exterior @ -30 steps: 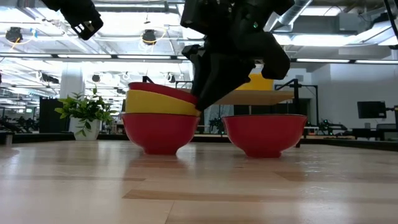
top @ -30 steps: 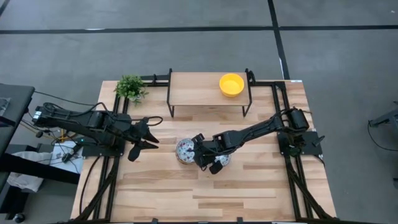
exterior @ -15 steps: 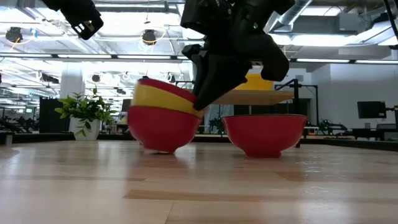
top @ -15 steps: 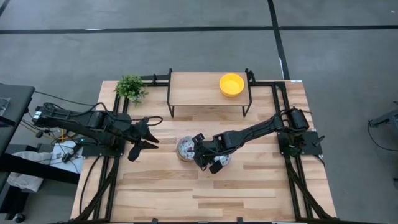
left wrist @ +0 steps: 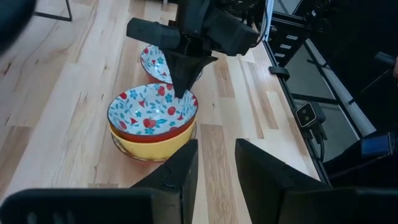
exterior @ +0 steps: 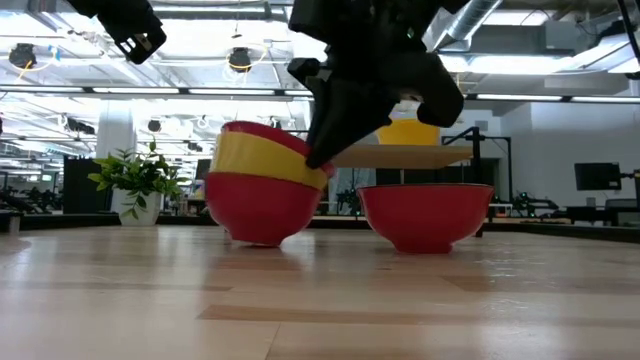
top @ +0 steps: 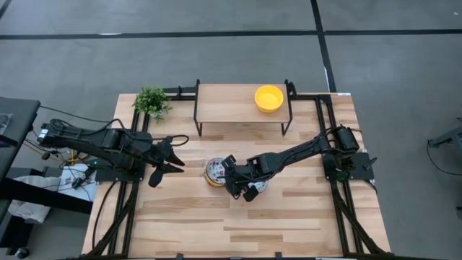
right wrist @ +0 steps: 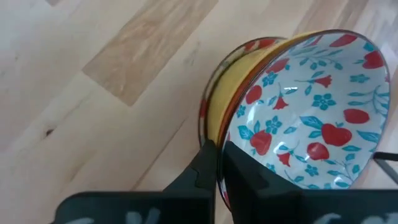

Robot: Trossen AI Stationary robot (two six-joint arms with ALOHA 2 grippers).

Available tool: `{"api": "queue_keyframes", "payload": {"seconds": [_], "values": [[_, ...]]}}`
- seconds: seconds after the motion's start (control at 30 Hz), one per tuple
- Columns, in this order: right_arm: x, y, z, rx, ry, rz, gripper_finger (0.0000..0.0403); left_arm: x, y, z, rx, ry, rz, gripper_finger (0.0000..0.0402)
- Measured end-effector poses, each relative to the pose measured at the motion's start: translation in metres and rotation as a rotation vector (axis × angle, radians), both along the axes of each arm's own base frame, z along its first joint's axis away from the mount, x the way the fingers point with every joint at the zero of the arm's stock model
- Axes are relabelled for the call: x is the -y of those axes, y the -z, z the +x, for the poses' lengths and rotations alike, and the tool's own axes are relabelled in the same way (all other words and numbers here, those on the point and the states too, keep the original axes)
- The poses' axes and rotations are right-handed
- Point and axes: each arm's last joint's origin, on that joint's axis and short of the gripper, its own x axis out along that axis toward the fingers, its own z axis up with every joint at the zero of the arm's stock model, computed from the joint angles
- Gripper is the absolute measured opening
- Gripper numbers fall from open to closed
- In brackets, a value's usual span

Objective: Pick & Place Mini bowls
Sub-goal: Remove the red bowl from the stacked bowls

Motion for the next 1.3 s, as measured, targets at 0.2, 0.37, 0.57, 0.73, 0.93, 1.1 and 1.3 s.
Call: {"api": "queue_keyframes", "payload": {"seconds": [0.2,0.37,0.57,0.73,0.93,1.1,1.3], "values": [[-0.001,-0.009,0.003,0.008,0.003,-0.005,0.0009,0.000,0.000,0.000,0.000,0.000,0.000,0.0106],[-0.001,-0.012,0.002,-0.011,0.001,-0.011,0.0004,0.000,0.000,0.000,0.000,0.000,0.000,0.0106],[-0.008,-0.012,0.000,-0.017,-0.017,-0.014,0.0003,0.000,0.000,0.000,0.000,0.000,0.000,0.0106],[-0.009,-0.012,0.000,-0.016,-0.016,-0.017,0.0004,0.000,0.000,0.000,0.000,0.000,0.000,0.0106],[-0.008,-0.011,0.000,-0.023,-0.015,-0.019,0.0006,0.000,0.000,0.000,0.000,0.000,0.000,0.0106],[-0.008,-0.011,0.000,-0.021,-0.014,-0.018,0.0021,0.000,0.000,0.000,-0.001,-0.002,-0.003,0.0106],[-0.009,-0.012,0.000,-0.022,-0.018,-0.012,0.0026,0.000,0.000,0.000,-0.001,-0.002,-0.003,0.0106]]}}
